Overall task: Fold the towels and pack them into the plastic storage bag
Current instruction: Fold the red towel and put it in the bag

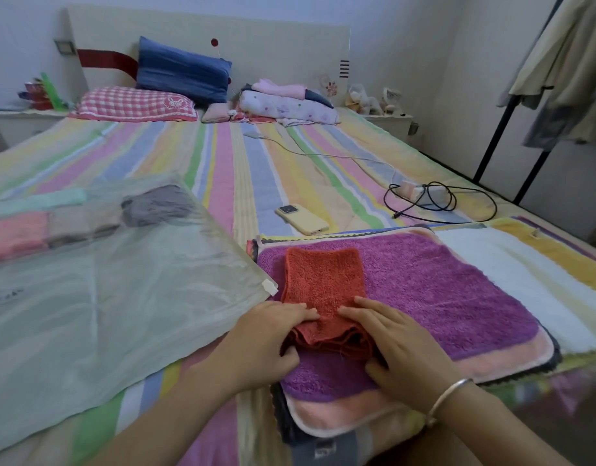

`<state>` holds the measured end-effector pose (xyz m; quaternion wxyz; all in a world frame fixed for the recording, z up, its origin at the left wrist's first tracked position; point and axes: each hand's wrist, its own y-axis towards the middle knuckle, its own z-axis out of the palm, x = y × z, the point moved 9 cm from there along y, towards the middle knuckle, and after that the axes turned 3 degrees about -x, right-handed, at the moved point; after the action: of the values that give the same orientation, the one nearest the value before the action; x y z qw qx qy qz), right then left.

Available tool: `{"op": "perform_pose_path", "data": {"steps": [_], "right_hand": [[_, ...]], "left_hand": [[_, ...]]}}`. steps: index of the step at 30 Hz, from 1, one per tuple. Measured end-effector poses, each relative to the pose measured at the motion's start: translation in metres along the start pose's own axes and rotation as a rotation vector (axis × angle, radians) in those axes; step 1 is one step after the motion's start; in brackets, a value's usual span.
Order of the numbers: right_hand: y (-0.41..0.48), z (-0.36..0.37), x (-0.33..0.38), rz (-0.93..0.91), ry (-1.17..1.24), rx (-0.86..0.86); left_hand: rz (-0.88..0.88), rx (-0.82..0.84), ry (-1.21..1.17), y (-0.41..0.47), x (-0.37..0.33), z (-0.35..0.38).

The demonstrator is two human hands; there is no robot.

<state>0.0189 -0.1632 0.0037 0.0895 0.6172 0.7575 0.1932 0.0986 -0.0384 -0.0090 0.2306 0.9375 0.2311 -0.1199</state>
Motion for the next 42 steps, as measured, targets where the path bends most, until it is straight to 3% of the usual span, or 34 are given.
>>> {"op": "perform_pose_path", "data": {"steps": [3, 5, 11, 14, 17, 20, 22, 30, 34, 37, 40, 42], "right_hand": [[0.009, -0.003, -0.006, 0.057, 0.054, -0.093], [0.012, -0.008, -0.012, 0.145, 0.213, -0.130], [0.006, -0.037, -0.010, 0.258, 0.550, -0.241], [0.000, -0.040, -0.017, 0.353, 0.663, -0.276], [-0.007, -0.031, -0.036, 0.505, 0.699, -0.294], [-0.010, -0.018, -0.055, 0.659, 0.710, -0.285], [-0.008, -0.012, -0.063, 0.725, 0.683, -0.266], [0.004, 0.002, -0.076, 0.812, 0.515, -0.199], [0.012, 0.002, -0.077, 0.839, 0.409, -0.134], [0.022, -0.011, -0.072, 0.800, 0.170, -0.094], [0.047, -0.035, -0.036, 0.429, -0.126, -0.219], [0.058, -0.027, -0.014, 0.222, -0.155, -0.117]], "left_hand": [[-0.038, 0.007, -0.138, 0.001, 0.005, -0.005], [-0.038, 0.000, -0.207, 0.001, 0.005, -0.010], [0.029, -0.192, -0.238, -0.005, -0.006, -0.030], [0.057, -0.200, -0.241, -0.010, -0.021, -0.029], [-0.042, -0.170, -0.406, -0.010, -0.020, -0.017], [-0.219, -0.230, -0.694, -0.004, -0.001, -0.007], [-0.320, -0.276, -0.746, 0.003, 0.012, -0.004], [-0.555, -0.362, -0.359, 0.025, 0.038, -0.004], [-0.623, -0.308, -0.122, 0.034, 0.038, -0.005], [-0.651, -0.231, -0.003, 0.040, 0.040, -0.003], [-0.663, -0.172, 0.087, 0.045, 0.039, 0.000], [-0.673, -0.148, 0.114, 0.047, 0.042, 0.002]]}}
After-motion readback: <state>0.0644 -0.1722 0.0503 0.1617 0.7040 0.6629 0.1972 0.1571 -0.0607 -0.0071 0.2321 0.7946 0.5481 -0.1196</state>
